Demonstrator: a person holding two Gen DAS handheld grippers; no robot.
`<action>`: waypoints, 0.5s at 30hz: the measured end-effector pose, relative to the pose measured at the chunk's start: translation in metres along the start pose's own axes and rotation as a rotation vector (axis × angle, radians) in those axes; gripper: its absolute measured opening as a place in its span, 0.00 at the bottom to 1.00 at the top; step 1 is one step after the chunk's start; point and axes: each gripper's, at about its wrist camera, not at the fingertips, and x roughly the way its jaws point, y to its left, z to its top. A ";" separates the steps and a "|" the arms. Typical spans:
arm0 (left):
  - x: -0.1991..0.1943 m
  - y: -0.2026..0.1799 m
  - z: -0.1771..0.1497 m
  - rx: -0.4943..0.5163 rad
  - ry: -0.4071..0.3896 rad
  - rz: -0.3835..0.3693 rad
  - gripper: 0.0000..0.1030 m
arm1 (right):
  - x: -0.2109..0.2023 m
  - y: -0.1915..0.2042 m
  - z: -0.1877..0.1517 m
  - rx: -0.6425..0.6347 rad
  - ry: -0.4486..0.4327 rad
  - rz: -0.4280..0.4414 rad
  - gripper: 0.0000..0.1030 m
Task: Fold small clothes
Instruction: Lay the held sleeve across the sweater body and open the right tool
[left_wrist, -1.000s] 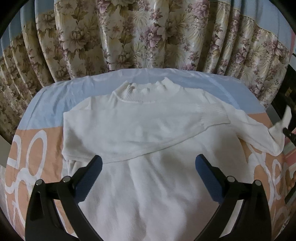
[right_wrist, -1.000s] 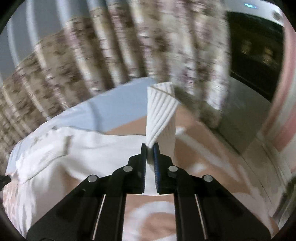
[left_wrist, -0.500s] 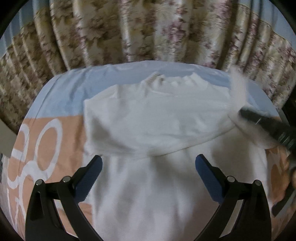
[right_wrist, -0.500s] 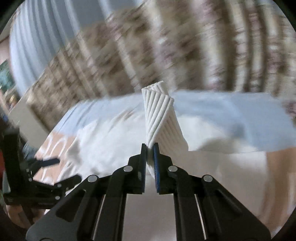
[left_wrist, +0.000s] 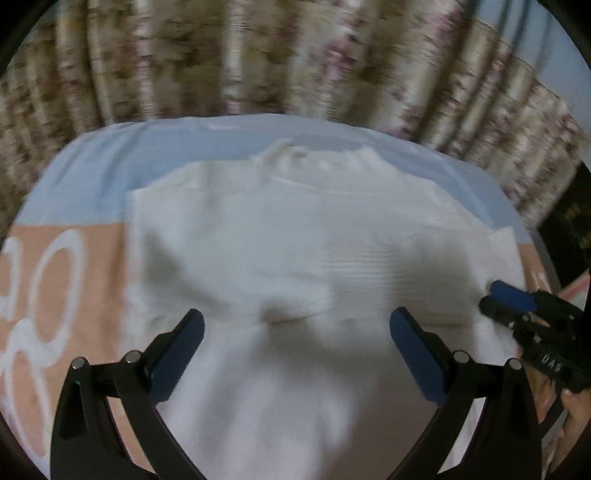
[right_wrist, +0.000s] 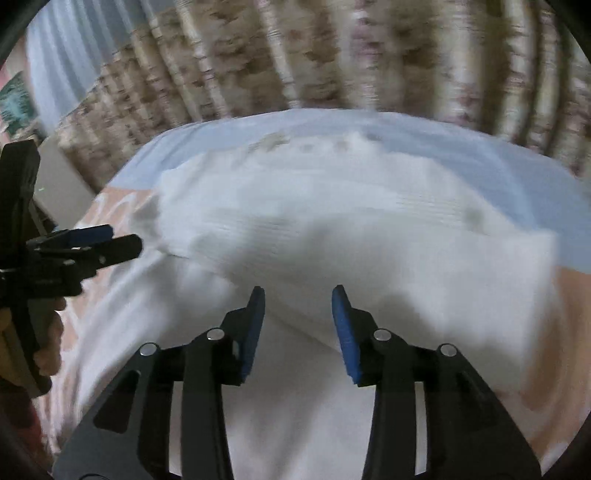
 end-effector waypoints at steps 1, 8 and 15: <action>0.008 -0.009 0.002 0.016 0.006 -0.008 0.98 | -0.008 -0.012 -0.004 0.023 -0.009 -0.033 0.42; 0.055 -0.044 0.005 0.116 0.060 0.034 0.64 | -0.037 -0.080 -0.024 0.180 -0.057 -0.133 0.42; 0.048 -0.042 0.007 0.154 0.023 0.061 0.12 | -0.040 -0.108 -0.030 0.250 -0.074 -0.143 0.42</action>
